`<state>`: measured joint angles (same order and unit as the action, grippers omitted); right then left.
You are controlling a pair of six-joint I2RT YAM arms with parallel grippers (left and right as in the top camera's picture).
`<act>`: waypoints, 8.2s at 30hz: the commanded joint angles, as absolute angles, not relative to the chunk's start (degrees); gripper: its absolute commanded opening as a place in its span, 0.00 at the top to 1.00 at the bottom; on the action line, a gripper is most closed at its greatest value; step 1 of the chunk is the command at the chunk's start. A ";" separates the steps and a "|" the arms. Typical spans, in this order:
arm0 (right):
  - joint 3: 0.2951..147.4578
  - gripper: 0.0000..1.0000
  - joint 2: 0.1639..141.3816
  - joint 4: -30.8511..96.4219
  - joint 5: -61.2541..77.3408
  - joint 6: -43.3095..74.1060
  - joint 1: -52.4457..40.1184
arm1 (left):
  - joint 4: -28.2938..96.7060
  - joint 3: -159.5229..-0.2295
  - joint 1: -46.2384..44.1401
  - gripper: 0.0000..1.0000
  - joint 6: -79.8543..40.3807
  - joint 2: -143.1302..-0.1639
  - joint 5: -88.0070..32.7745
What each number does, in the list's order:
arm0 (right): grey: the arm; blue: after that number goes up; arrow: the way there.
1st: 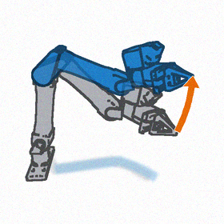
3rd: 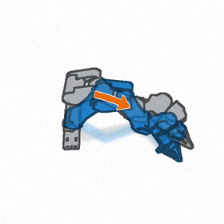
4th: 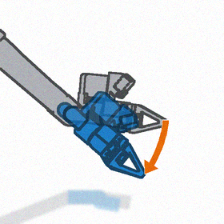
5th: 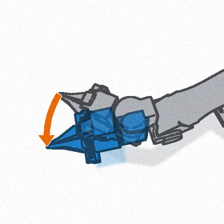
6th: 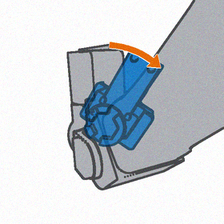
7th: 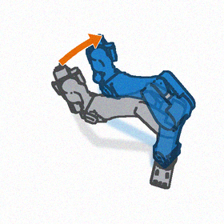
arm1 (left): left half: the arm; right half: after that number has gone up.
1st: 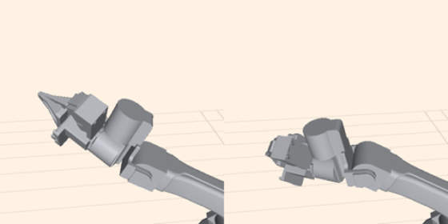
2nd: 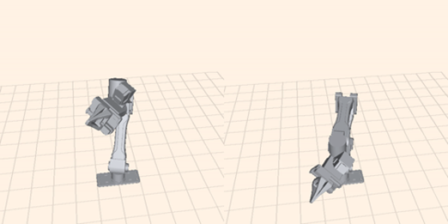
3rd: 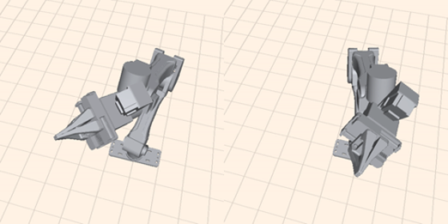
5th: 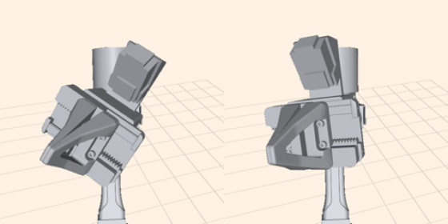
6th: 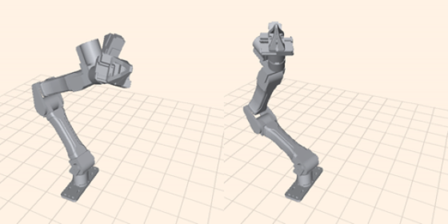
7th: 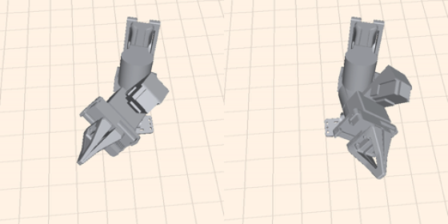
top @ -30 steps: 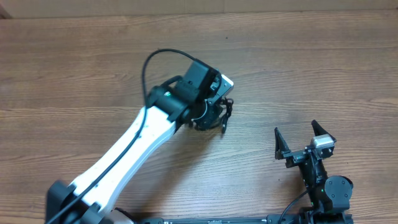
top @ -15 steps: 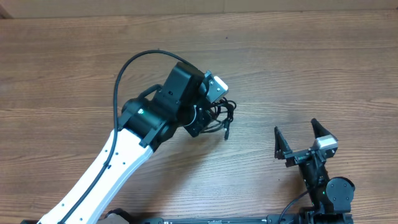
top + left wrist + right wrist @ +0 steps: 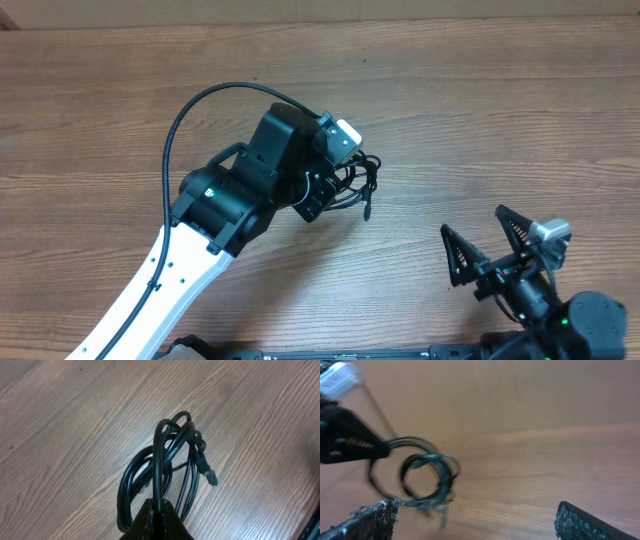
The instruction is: Untangle cables
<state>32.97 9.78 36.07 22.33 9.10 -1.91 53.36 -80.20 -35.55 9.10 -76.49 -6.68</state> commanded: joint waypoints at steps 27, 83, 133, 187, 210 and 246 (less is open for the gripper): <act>48.82 0.26 42.09 34.74 47.66 9.65 -2.20 | 53.34 -81.30 -29.30 0.96 24.25 -64.16 -36.01; 48.82 0.25 44.56 34.26 49.12 7.97 -2.20 | 39.16 -81.28 -29.28 0.96 -19.62 -68.47 -23.70; 48.82 0.42 59.79 29.58 57.06 15.42 -11.00 | 36.40 -81.25 -33.45 0.96 -21.06 -71.68 -16.71; 48.82 0.30 60.03 18.50 40.34 19.81 -11.25 | 37.47 -81.25 -36.56 0.96 -21.43 -72.01 -16.56; 48.82 0.96 60.03 17.61 44.18 8.71 -11.25 | 40.03 -81.25 -37.89 0.94 -21.39 -72.01 -7.92; 48.82 0.96 60.01 -7.49 75.26 22.20 -2.85 | 50.85 -81.28 -23.51 0.00 -34.30 -64.05 6.44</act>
<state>47.53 60.29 -3.16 64.75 17.69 -3.64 51.07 -80.31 -24.80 -31.51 -64.12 9.87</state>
